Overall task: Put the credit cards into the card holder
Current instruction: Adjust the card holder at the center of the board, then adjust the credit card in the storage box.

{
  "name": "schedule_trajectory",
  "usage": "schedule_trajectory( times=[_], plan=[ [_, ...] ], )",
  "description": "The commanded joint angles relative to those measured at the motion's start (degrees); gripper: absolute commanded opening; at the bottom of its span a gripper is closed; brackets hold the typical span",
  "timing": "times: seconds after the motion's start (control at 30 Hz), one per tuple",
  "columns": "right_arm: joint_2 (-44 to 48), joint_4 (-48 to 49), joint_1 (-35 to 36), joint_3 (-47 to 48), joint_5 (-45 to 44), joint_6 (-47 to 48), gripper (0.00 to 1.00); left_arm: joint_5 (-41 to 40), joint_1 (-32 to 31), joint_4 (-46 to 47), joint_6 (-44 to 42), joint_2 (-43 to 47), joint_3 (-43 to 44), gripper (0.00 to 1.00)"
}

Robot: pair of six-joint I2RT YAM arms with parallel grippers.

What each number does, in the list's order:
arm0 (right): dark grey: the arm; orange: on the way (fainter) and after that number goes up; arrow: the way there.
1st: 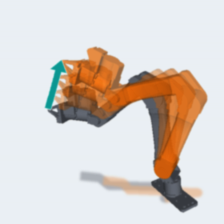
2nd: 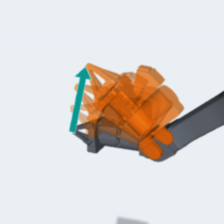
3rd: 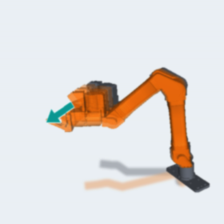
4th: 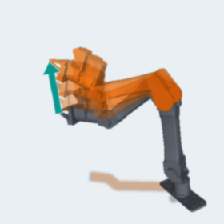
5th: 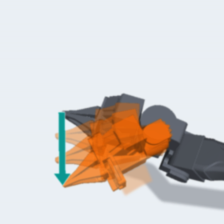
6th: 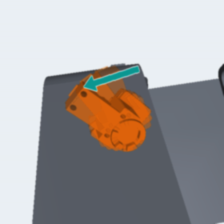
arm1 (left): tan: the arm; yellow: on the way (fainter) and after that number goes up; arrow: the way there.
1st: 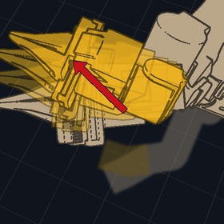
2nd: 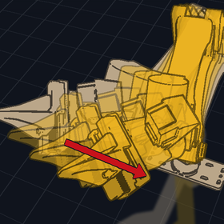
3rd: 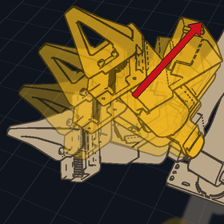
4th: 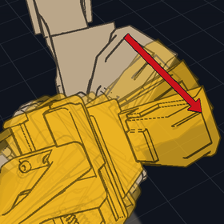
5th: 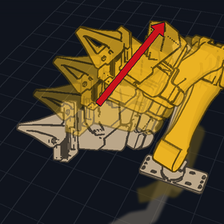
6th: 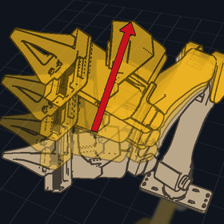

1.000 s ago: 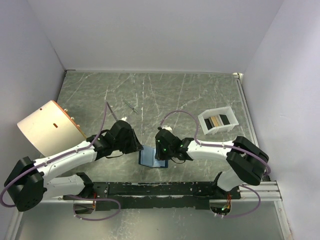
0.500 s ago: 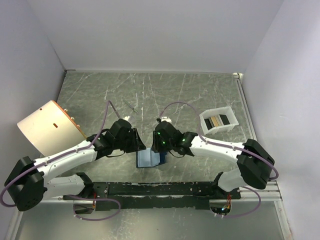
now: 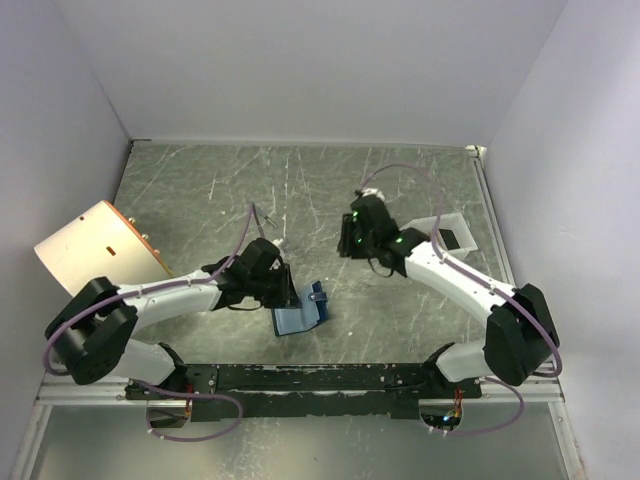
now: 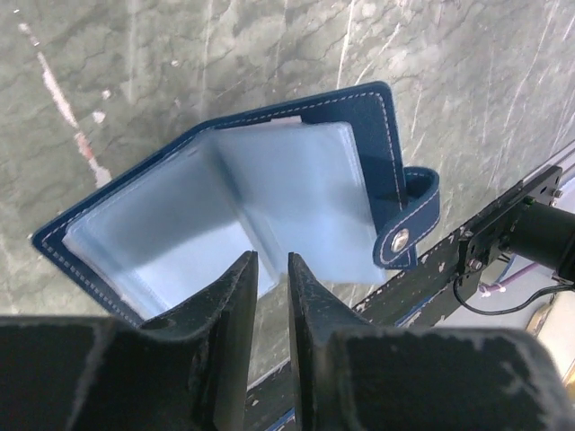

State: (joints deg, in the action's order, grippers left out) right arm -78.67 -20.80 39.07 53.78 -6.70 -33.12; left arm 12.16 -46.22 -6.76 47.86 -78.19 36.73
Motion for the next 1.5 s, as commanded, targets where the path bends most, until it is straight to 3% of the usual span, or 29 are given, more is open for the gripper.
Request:
schedule_trajectory(
  times=[0.0, 0.27, 0.5, 0.7, 1.0, 1.47],
  plan=[
    [-1.99, -6.25, -9.56, 5.55, -3.72, 9.04, 0.37, 4.1, -0.1, 4.94, -2.83, -2.94, 3.98, 0.3],
    [-9.64, -14.66, -17.06, 14.44, -19.37, 16.01, 0.39, 5.65, -0.1, 6.02, -4.13, -6.29, 6.53, 0.31],
    [-14.99, -18.53, -23.6, 17.5, -22.66, 17.06, 0.43, 8.12, -0.07, 10.24, -3.69, -9.59, 5.67, 0.32],
    [-19.84, -20.16, -24.84, 17.18, -29.21, 16.75, 0.46, 9.53, -0.09, 11.78, -4.17, -13.55, 6.84, 0.33],
    [-25.26, -19.06, -25.53, 17.16, -31.83, 17.32, 0.52, 9.9, -0.08, 12.28, -5.23, -15.04, 7.22, 0.33],
    [-32.15, -16.82, -26.2, 20.1, -36.54, 19.56, 0.54, 10.74, -0.09, 12.99, -6.14, -17.36, 8.3, 0.33]
  ],
)
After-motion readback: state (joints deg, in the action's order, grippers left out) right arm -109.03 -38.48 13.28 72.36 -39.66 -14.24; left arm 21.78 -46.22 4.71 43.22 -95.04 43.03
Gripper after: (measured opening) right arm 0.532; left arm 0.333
